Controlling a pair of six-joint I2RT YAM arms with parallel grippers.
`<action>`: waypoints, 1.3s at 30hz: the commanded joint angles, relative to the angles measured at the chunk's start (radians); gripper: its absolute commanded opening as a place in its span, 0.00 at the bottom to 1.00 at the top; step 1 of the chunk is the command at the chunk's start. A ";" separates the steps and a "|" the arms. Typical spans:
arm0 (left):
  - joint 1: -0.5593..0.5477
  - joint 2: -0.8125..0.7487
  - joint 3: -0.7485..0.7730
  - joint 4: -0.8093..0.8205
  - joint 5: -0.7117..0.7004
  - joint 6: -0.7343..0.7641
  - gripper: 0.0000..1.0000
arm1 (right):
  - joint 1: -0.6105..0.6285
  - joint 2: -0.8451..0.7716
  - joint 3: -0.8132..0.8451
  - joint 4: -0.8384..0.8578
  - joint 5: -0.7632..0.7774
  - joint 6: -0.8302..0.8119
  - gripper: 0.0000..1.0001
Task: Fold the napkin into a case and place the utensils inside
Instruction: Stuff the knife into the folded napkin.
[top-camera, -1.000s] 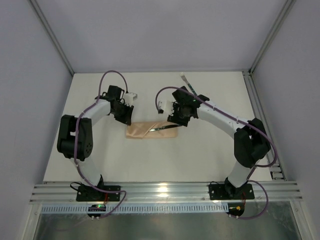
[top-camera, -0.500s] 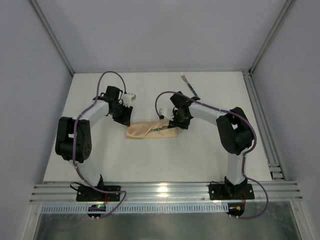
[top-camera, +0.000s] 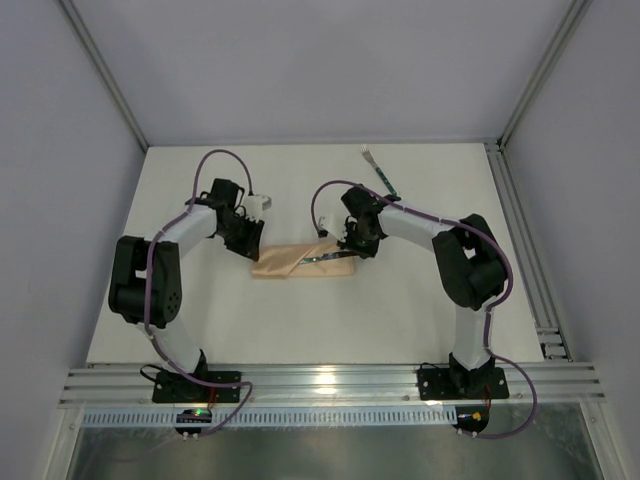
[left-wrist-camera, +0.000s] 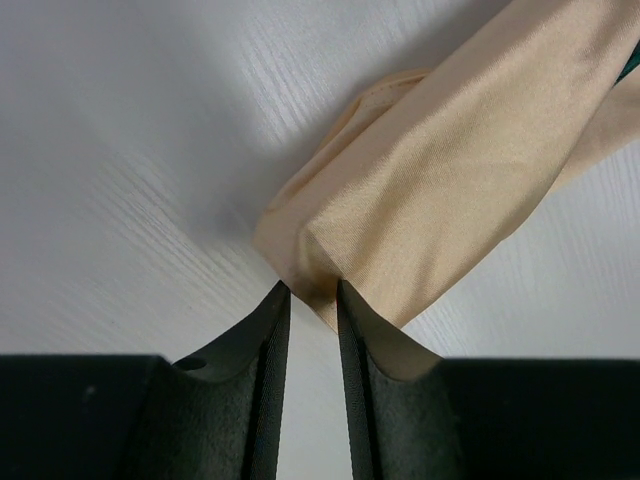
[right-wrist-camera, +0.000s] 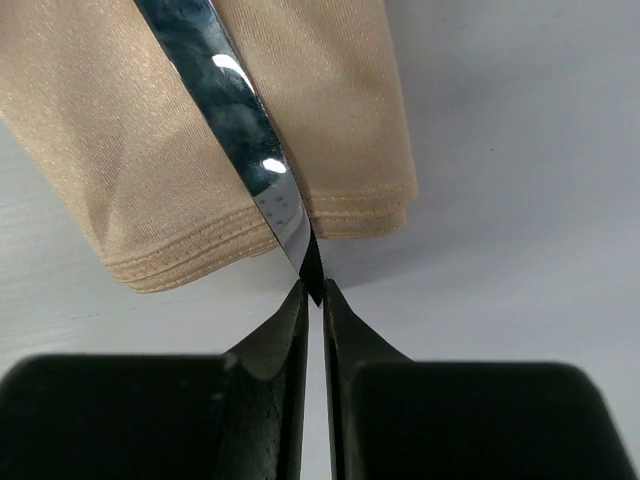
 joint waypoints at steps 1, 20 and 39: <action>0.007 -0.058 -0.014 -0.004 0.039 0.003 0.27 | -0.001 -0.031 -0.003 0.017 -0.069 0.089 0.09; 0.007 -0.055 -0.005 0.028 0.084 -0.012 0.27 | 0.023 0.038 0.119 -0.049 -0.046 0.225 0.12; 0.008 -0.073 -0.007 0.023 0.087 -0.003 0.28 | 0.040 -0.069 0.083 -0.059 0.095 0.260 0.30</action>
